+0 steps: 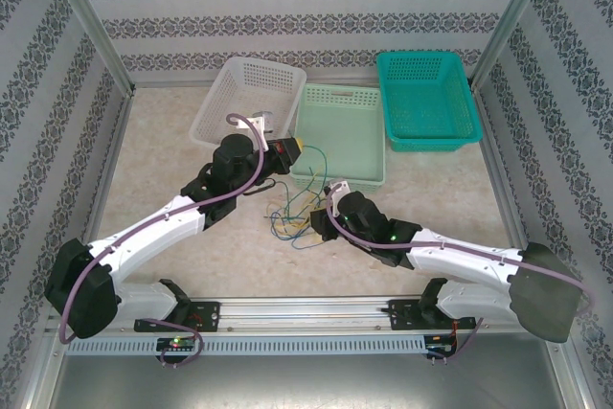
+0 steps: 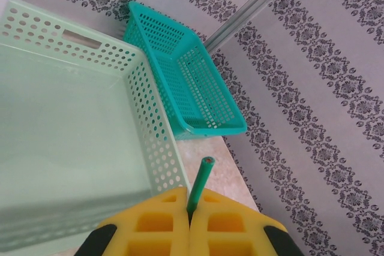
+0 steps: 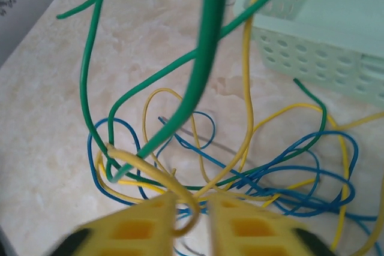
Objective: Untangle the cables
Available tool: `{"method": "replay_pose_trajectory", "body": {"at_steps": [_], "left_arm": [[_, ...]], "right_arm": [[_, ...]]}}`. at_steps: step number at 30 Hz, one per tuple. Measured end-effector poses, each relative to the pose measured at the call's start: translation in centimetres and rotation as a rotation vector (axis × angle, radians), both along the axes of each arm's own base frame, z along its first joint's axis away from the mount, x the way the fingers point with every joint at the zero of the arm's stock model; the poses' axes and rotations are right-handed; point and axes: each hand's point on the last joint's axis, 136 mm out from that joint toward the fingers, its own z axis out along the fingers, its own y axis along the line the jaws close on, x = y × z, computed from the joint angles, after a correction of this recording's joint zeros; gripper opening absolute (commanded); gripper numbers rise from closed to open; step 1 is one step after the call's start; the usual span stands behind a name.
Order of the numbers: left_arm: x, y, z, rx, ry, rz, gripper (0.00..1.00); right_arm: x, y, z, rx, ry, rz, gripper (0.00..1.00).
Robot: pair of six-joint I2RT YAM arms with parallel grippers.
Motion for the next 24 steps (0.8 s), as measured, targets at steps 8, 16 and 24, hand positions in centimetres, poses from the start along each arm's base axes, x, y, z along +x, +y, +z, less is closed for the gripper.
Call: {"method": "replay_pose_trajectory", "body": {"at_steps": [8, 16, 24], "left_arm": [[1.2, 5.9, 3.4, -0.047, -0.07, 0.144, 0.0], [0.9, 9.2, 5.7, -0.07, -0.118, 0.226, 0.0], [1.0, 9.7, 4.9, -0.07, -0.101, 0.248, 0.0]], "right_arm": [[-1.1, -4.7, 3.2, 0.044, -0.072, -0.111, 0.01], [-1.9, -13.0, 2.7, 0.105, -0.068, -0.387, 0.0], [-2.2, -15.5, -1.0, -0.036, 0.029, -0.483, 0.0]]}}
